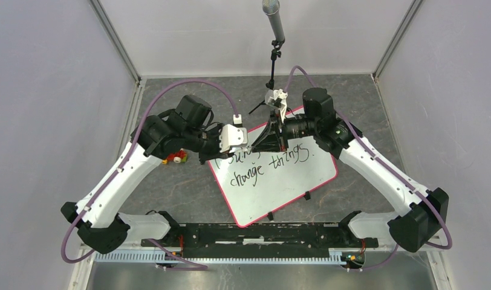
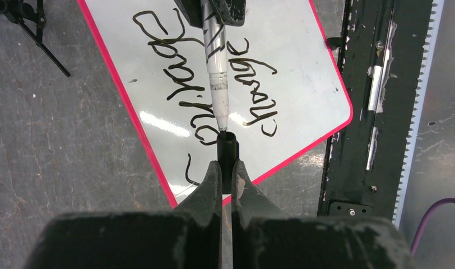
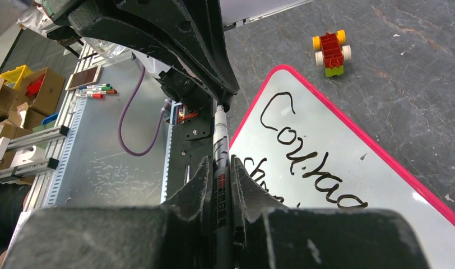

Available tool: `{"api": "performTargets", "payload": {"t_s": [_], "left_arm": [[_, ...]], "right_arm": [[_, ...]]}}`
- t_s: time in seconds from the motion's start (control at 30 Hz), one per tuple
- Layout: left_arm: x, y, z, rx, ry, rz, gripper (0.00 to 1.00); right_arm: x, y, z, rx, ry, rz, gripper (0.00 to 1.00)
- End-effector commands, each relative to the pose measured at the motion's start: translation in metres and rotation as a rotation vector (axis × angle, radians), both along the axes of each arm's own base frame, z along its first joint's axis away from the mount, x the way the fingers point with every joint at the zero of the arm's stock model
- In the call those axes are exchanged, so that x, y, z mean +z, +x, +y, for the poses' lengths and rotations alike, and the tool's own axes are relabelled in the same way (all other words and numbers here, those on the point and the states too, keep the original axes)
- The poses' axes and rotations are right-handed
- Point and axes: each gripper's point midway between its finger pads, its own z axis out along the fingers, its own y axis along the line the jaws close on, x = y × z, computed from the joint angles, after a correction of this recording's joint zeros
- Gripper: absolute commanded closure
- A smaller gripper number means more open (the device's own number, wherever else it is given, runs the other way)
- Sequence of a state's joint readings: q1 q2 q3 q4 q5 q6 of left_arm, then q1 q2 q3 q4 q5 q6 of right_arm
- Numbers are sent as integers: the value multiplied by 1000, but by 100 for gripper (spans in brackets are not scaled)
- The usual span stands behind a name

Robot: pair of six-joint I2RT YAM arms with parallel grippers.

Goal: Write a sentence on the whiteboard
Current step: Insert the whiteboard marker without the cap into the pen cap.

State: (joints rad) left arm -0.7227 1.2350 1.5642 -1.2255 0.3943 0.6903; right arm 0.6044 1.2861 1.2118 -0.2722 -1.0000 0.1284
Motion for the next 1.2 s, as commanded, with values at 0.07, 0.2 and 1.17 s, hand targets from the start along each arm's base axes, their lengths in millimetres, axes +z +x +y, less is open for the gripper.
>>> {"api": "performTargets", "payload": {"t_s": [0.07, 0.2, 1.17], "left_arm": [[13, 0, -4, -35, -22, -43, 98], [12, 0, -2, -35, -19, -46, 98], [18, 28, -39, 131, -31, -34, 98]], "right_arm": [[10, 3, 3, -3, 1, -55, 100], [7, 6, 3, -16, -13, -63, 100], [-10, 14, 21, -46, -47, -31, 100]]}}
